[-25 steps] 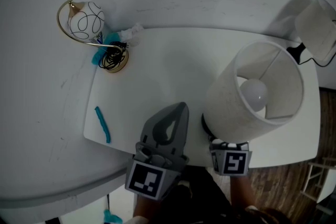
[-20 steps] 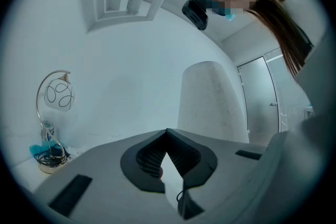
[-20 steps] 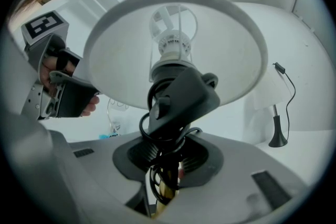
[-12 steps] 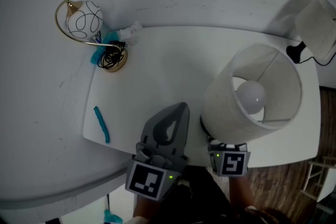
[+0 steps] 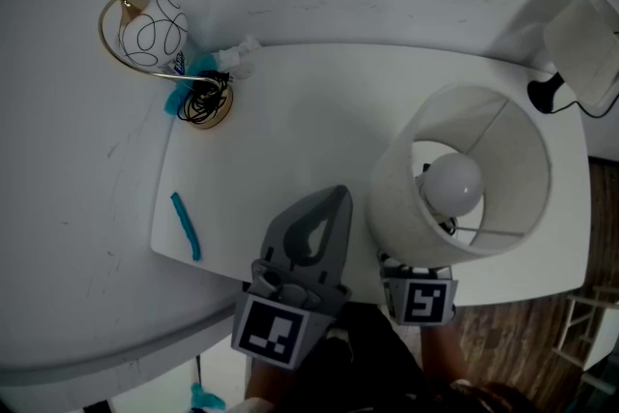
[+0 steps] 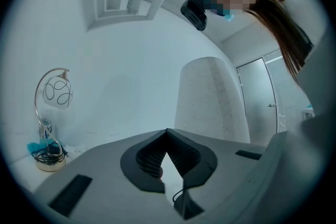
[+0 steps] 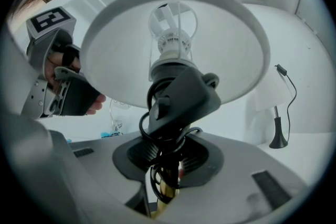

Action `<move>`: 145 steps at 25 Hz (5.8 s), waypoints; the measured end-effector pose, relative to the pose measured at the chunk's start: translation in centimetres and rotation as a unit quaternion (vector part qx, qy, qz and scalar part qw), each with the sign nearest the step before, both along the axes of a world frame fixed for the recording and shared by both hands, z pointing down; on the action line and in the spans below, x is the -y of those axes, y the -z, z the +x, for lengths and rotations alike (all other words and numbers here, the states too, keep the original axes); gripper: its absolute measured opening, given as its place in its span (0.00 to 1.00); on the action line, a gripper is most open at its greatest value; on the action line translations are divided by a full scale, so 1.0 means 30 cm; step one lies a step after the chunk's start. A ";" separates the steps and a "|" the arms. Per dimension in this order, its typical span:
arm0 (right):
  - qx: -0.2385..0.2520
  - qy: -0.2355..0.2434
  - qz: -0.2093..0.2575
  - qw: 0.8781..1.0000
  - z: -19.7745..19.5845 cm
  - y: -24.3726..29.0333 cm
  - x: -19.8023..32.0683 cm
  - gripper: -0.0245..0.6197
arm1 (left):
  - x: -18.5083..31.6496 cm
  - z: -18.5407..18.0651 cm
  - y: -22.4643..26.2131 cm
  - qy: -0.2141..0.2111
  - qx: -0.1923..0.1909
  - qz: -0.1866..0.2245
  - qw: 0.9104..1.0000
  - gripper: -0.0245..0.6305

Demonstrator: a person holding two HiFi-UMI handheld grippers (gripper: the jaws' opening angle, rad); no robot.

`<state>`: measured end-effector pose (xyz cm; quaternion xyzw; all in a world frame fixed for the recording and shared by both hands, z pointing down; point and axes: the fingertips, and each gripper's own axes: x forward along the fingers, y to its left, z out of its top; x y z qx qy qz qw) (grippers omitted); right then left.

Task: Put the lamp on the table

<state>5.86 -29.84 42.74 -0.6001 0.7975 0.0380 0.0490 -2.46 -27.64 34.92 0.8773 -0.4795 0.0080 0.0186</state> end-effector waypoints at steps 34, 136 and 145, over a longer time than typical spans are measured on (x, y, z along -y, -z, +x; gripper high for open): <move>-0.007 -0.001 -0.019 1.000 -0.010 -0.035 -0.027 0.22 | -0.051 -0.001 -0.012 -0.003 -0.003 -0.007 1.000 0.04; -0.037 -0.022 -0.102 0.994 0.037 -0.136 -0.229 0.30 | -0.242 0.017 -0.014 -0.025 0.001 -0.017 1.000 0.04; -0.034 -0.024 -0.113 0.993 0.046 -0.130 -0.277 0.29 | -0.273 0.023 0.015 -0.023 0.002 -0.015 1.000 0.04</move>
